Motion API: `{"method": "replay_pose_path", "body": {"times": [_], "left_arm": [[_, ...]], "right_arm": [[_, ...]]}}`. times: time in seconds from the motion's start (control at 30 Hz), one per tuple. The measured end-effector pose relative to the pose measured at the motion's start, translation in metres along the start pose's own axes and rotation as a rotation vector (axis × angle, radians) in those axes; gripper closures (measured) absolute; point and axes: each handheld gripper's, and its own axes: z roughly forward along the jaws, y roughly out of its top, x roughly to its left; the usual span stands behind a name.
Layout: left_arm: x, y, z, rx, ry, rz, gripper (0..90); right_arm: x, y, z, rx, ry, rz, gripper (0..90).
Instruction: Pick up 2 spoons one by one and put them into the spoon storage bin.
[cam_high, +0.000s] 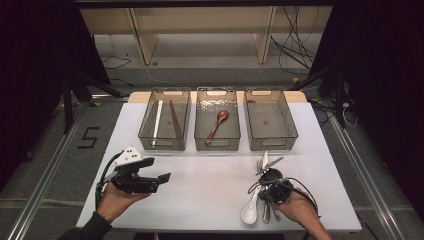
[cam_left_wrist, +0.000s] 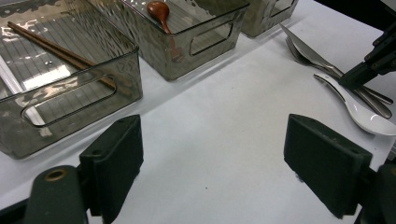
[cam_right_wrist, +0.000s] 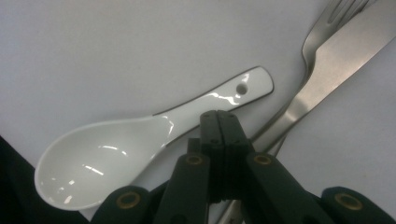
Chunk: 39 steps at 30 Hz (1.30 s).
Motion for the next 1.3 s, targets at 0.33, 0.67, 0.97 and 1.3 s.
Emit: {"method": "replay_pose_path", "body": {"times": [0.33, 0.67, 0.97, 1.3], "left_arm": [[-0.001, 0.0, 0.002, 0.013, -0.003, 0.013, 19.6], [-0.002, 0.0, 0.002, 0.011, -0.004, 0.013, 19.7], [-0.003, 0.0, 0.003, 0.018, -0.005, 0.021, 19.7], [-0.003, 0.0, 0.004, 0.018, -0.005, 0.018, 19.9]], "right_arm": [[0.002, 0.0, 0.0, 0.024, -0.011, -0.017, 90.0], [0.005, 0.003, -0.001, 0.042, -0.045, -0.052, 90.0], [0.008, 0.011, 0.005, 0.002, -0.055, -0.067, 90.0], [0.0, 0.015, 0.01, 0.0, -0.021, -0.053, 90.0]]}}
